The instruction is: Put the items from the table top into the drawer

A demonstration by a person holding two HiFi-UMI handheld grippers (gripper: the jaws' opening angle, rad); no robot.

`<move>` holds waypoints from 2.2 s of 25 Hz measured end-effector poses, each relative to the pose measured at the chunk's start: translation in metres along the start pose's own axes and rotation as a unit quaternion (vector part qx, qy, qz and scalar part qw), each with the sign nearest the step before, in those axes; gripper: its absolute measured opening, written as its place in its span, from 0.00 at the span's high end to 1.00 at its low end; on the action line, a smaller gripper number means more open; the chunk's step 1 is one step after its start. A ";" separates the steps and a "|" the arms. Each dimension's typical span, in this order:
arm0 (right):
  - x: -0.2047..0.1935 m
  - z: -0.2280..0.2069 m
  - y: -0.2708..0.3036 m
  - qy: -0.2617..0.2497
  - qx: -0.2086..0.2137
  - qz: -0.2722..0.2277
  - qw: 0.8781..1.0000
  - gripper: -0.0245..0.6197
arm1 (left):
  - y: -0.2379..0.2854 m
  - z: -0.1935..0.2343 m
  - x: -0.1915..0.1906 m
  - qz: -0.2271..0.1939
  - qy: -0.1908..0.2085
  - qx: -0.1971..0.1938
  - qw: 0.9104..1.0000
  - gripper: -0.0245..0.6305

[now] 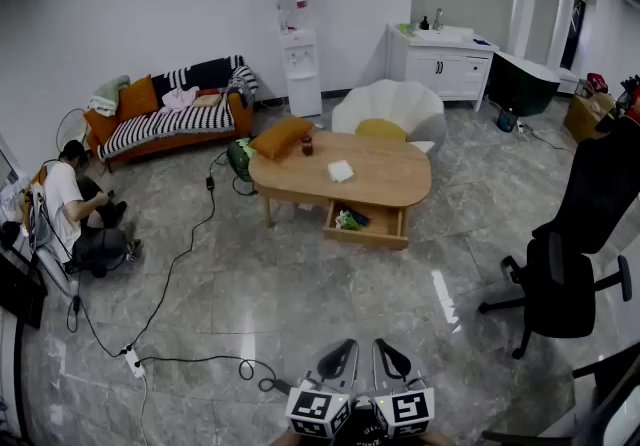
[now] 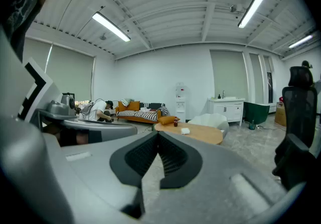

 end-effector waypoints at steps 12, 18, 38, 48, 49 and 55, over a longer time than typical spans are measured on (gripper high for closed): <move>-0.005 -0.004 0.000 0.015 0.027 -0.013 0.999 0.95 | 0.005 -0.002 0.001 -0.005 -0.005 0.009 1.000 0.93; -0.003 -0.007 0.007 0.022 0.041 -0.009 0.999 0.95 | 0.014 0.000 0.003 -0.001 0.002 0.009 1.000 0.93; 0.047 -0.060 0.105 0.039 0.000 -0.008 0.999 0.95 | 0.104 0.067 0.062 0.010 0.006 -0.017 1.000 0.93; 0.081 -0.065 0.170 0.040 -0.011 -0.004 0.999 0.95 | 0.137 0.122 0.103 0.011 0.012 -0.027 0.999 0.93; 0.084 -0.065 0.177 0.038 -0.016 -0.002 0.999 0.95 | 0.140 0.128 0.107 0.010 0.014 -0.028 0.999 0.93; 0.103 -0.062 0.215 0.057 -0.032 0.001 0.998 0.95 | 0.160 0.160 0.127 0.016 0.039 -0.048 0.998 0.93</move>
Point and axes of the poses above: the fingertips, and each gripper's own axes: y forward along the fingers, z to its left, x out of its top, the point moved 4 cm from there along -y, backward along the fingers, and after that the axes turned 11 degrees about z, right-handed, at the moved point
